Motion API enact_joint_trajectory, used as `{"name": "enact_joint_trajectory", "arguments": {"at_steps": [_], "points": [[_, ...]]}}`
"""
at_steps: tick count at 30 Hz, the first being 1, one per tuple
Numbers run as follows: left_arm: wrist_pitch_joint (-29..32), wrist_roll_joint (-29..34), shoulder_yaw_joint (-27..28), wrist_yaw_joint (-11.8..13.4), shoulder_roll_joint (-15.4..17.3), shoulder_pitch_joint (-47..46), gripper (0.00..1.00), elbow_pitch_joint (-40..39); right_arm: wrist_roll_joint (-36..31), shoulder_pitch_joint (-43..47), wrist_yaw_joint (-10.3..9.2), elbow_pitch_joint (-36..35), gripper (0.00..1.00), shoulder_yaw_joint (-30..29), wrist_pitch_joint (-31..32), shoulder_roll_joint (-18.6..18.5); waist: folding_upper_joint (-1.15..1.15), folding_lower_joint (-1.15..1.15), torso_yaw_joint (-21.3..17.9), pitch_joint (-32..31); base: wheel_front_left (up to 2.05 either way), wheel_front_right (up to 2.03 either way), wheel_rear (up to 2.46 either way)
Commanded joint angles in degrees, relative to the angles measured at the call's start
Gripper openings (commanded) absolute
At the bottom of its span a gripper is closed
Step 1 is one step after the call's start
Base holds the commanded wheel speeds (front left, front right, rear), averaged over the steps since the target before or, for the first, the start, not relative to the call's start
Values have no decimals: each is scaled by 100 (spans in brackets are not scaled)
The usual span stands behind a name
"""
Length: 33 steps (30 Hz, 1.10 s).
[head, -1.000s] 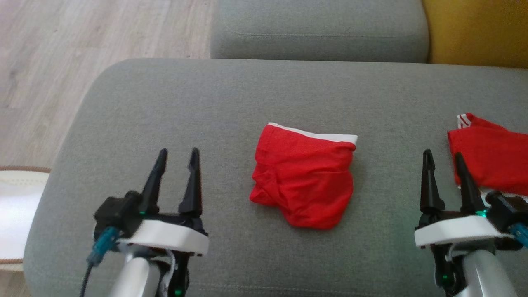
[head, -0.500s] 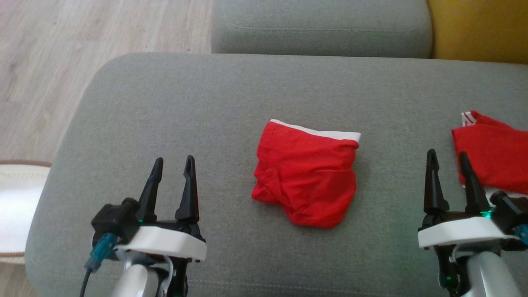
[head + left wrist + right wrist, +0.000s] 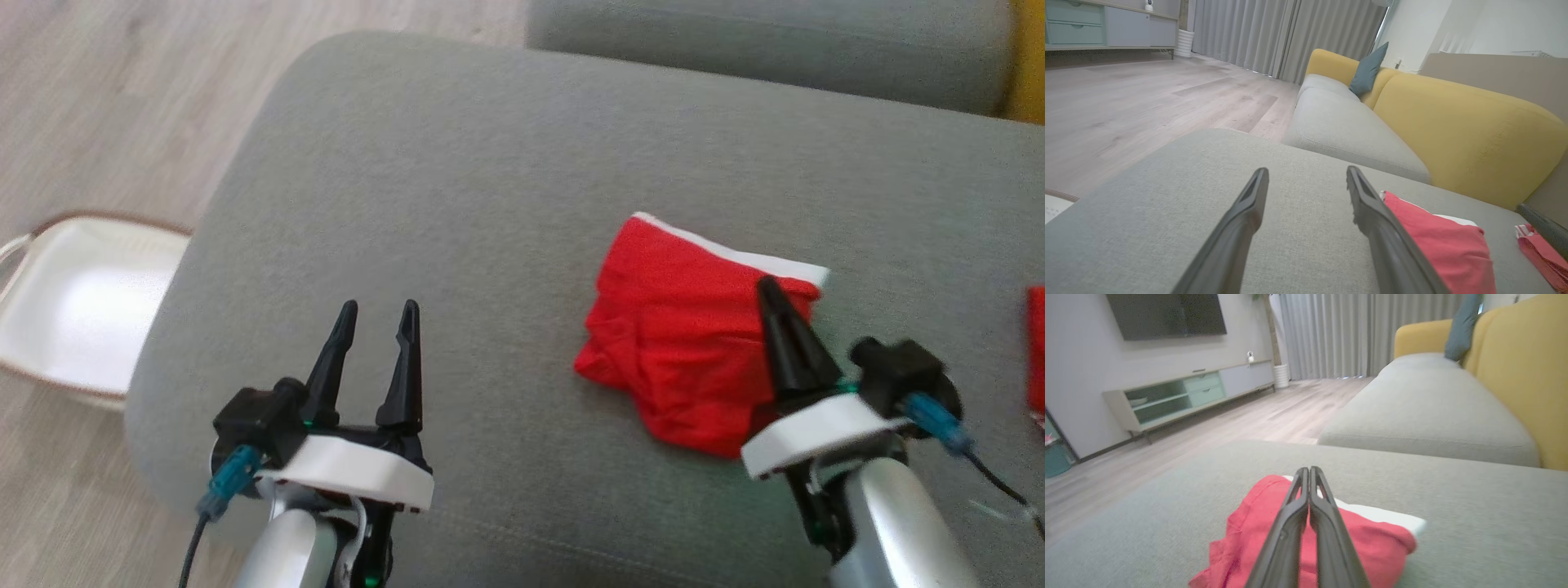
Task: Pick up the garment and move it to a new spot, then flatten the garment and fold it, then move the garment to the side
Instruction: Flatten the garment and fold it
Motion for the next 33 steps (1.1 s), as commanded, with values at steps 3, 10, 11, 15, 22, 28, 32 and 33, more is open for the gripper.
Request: {"name": "enact_joint_trajectory", "arguments": {"at_steps": [3, 10, 11, 15, 22, 28, 32, 33], "points": [[-70, -52, 151, 2, 10, -322, 100, -165, -192, -392, -4, 188, 0, 311, 143, -17, 0, 0, 401, 249, 0, 0, 0], [-70, -140, 48, 28, 10, -433, 100, -162, -269, -790, -4, 1276, 0, 515, 332, -35, 0, 0, 853, 413, 0, 0, 0], [-70, -151, 35, 34, 10, -446, 100, -158, -241, -834, -4, 1410, 0, 548, 327, -36, 0, 0, 899, 423, 0, 0, 0], [-70, -174, 16, 57, 10, -463, 100, -153, -94, -977, -4, 1817, 0, 780, 277, -34, 0, 0, 1019, 443, 0, 0, 0], [-70, -153, 64, 71, 10, -410, 100, -140, 436, -1057, -4, 2220, 0, 1522, 351, -34, 0, 0, 1013, 399, 0, 0, 0], [-70, -106, 102, 71, 10, -399, 100, -165, 506, -1290, -4, 2127, 0, 1172, -171, -165, 0, 0, 816, 348, 0, 0, 0], [-70, -89, 109, 53, 10, -437, 100, -198, 229, -1352, -4, 2113, 0, 590, -343, -208, 0, 0, 707, 404, 0, 0, 0], [-70, -92, 101, 48, 10, -453, 100, -208, 138, -1366, -4, 2138, 0, 460, -365, -212, 0, 0, 686, 436, 0, 0, 0]]}}
